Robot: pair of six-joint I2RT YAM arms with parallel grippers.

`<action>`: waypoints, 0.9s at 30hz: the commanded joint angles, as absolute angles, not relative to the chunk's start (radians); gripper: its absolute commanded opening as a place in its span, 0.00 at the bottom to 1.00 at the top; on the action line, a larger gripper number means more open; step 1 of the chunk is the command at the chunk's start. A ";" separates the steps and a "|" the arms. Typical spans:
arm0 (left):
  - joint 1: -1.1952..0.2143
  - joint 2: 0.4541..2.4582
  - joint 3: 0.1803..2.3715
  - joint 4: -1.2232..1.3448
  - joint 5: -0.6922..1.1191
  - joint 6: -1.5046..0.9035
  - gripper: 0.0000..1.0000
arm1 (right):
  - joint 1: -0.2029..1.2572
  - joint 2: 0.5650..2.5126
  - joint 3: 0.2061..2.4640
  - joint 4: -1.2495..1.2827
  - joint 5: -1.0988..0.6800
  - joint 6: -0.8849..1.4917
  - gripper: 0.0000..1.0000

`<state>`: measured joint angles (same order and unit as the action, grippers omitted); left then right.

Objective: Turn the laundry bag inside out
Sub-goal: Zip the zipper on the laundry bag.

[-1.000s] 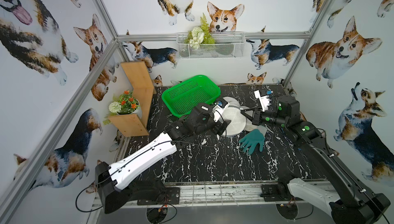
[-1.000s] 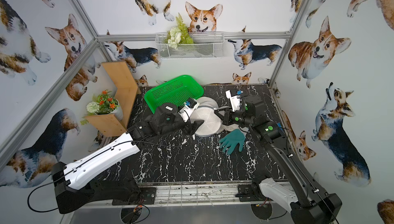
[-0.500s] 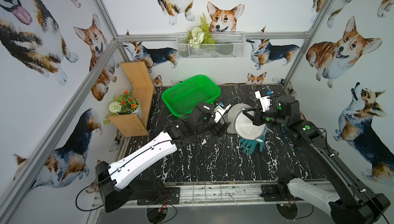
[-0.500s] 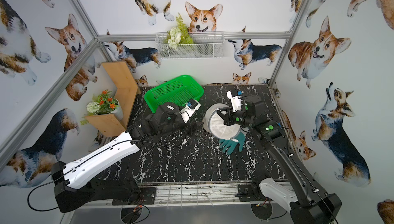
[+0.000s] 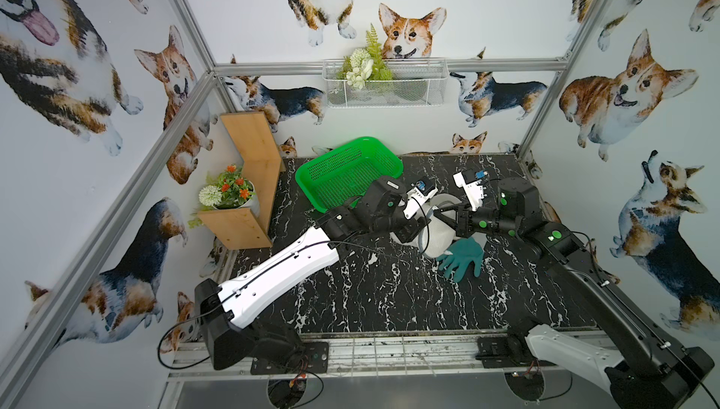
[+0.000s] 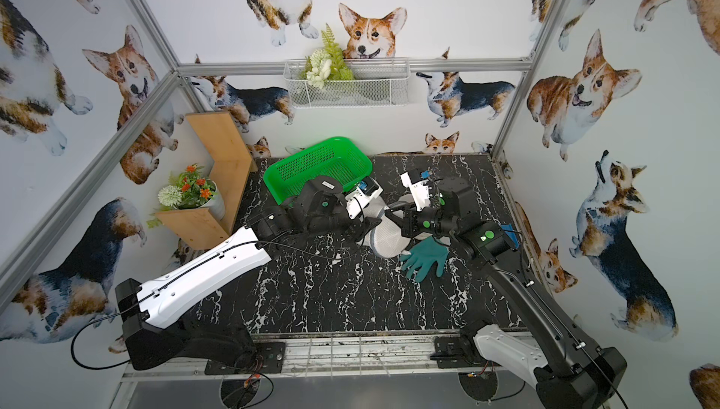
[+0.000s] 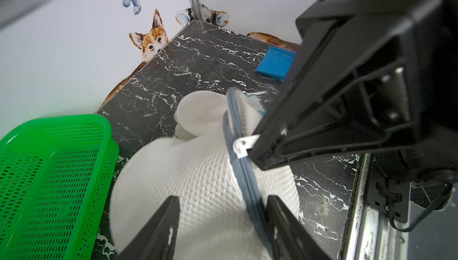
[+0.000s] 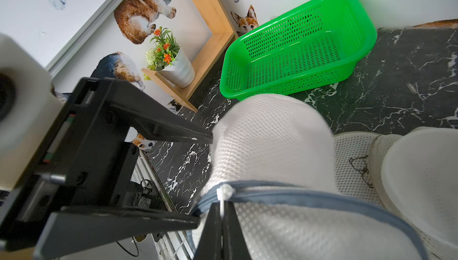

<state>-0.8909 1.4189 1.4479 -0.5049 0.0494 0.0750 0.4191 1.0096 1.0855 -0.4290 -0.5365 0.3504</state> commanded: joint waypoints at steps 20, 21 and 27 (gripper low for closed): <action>-0.890 1.394 1.387 -0.373 0.159 0.000 0.36 | 0.428 0.979 1.093 -0.381 -0.569 0.333 0.00; -0.890 1.396 1.387 -0.373 0.162 0.000 0.34 | 0.429 0.977 1.090 -0.375 -0.573 0.335 0.00; -0.889 1.407 1.390 -0.374 0.166 0.000 0.17 | 0.429 0.968 1.081 -0.357 -0.574 0.345 0.00</action>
